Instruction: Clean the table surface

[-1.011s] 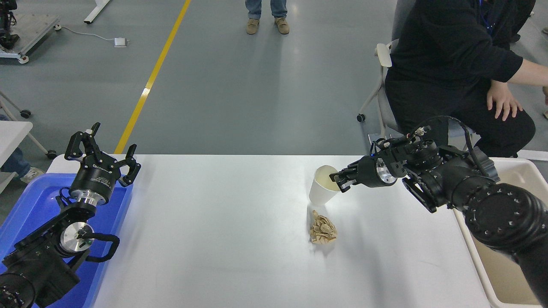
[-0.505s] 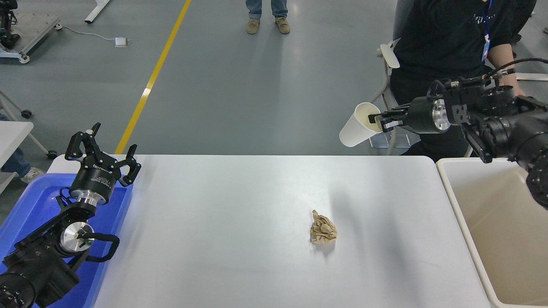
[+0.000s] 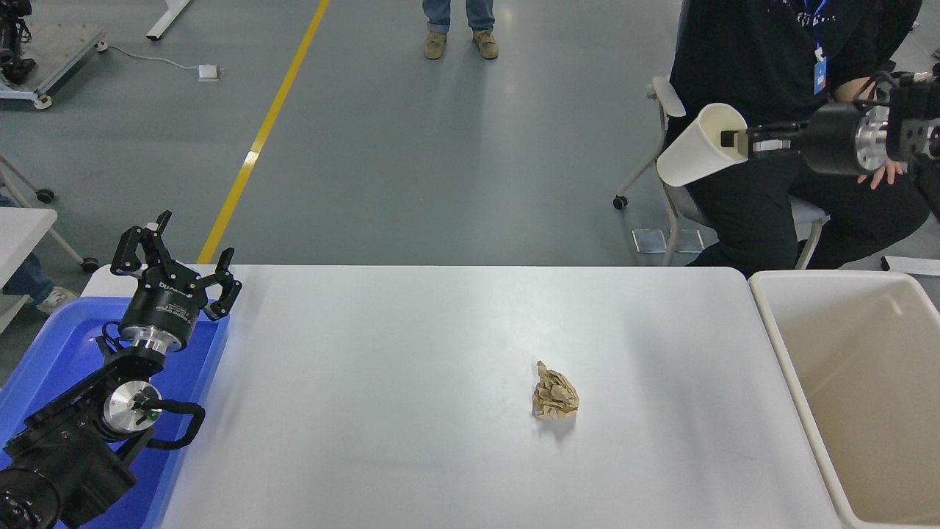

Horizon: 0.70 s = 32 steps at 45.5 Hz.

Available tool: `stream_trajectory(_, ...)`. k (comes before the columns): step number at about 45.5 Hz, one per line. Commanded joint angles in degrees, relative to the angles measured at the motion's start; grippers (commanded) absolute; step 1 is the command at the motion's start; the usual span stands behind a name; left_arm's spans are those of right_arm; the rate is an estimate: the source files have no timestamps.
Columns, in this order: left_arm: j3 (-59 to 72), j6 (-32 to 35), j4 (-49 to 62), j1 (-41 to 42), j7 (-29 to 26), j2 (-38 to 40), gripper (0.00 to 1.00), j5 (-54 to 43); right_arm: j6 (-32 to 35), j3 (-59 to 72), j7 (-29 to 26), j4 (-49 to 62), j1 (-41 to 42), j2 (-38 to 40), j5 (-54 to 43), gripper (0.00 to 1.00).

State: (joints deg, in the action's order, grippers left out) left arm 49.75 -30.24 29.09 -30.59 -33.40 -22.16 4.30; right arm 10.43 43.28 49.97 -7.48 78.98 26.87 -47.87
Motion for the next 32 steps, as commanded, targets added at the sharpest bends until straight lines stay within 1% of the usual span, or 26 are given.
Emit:
stream_trajectory(1,0.0,-0.1,0.0,0.0,0.0,0.0,1.00,0.0,1.2,-0.2,0.0,6.1,-6.1,4.4,4.2,0.00)
stream_trajectory(4,0.0,0.0,0.0,0.0,0.0,0.0,1.00,0.0,1.2,-0.3,0.0,7.6,-8.1,5.6,5.6,0.00)
stream_trajectory(6,0.0,0.0,0.0,0.0,0.0,0.0,1.00,0.0,1.3,-0.3,-1.4,8.2,-9.6,6.1,7.3,0.00)
stream_trajectory(9,0.0,-0.1,0.0,0.0,0.0,0.0,1.00,0.0,1.4,-0.3,-5.7,9.0,-11.3,6.6,10.2,0.00)
stream_trajectory(10,0.0,0.0,0.0,0.0,0.0,0.0,1.00,0.0,1.4,-0.3,-8.5,9.2,-12.4,7.1,11.8,0.00)
stream_trajectory(11,0.0,-0.1,0.0,0.0,0.0,-0.1,1.00,0.0,1.4,-0.3,-10.1,9.2,-13.0,7.5,12.5,0.00)
stream_trajectory(19,0.0,-0.1,0.0,0.0,0.0,0.0,1.00,0.0,1.4,-1.0,-19.8,9.2,-16.0,8.8,16.6,0.00)
stream_trajectory(27,0.0,-0.1,0.0,0.0,0.0,0.0,1.00,0.0,1.4,-4.9,-31.1,9.2,-18.5,9.6,19.0,0.00)
stream_trajectory(32,0.0,-0.1,0.0,0.0,0.0,0.0,1.00,0.0,1.4,-7.9,-35.5,9.2,-20.2,9.6,19.1,0.00)
